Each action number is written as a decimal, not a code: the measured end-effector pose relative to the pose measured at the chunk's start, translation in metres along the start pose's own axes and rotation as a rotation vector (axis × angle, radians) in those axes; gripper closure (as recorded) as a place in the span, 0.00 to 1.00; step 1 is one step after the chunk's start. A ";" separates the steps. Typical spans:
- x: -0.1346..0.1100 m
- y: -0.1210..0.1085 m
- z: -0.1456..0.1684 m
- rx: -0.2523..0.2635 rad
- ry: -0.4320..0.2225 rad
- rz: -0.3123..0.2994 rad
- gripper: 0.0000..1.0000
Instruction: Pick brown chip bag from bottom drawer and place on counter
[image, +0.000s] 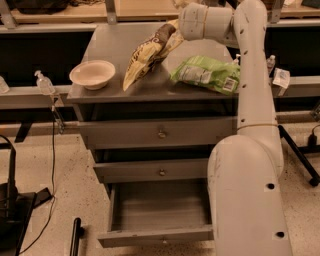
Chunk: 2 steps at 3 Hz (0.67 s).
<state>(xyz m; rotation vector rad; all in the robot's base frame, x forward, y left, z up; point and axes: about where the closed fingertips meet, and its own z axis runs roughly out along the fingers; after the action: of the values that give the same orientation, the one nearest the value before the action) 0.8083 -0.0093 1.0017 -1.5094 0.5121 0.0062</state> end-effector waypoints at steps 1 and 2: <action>0.010 -0.007 -0.030 0.004 0.065 -0.004 0.00; 0.028 -0.011 -0.090 0.027 0.184 0.017 0.00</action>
Offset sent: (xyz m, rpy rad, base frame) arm -0.0436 -0.1590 -0.0066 -0.0290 0.0427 -0.3482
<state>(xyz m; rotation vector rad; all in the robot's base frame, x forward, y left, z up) 0.8082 -0.1037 1.0046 -1.4863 0.6698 -0.1264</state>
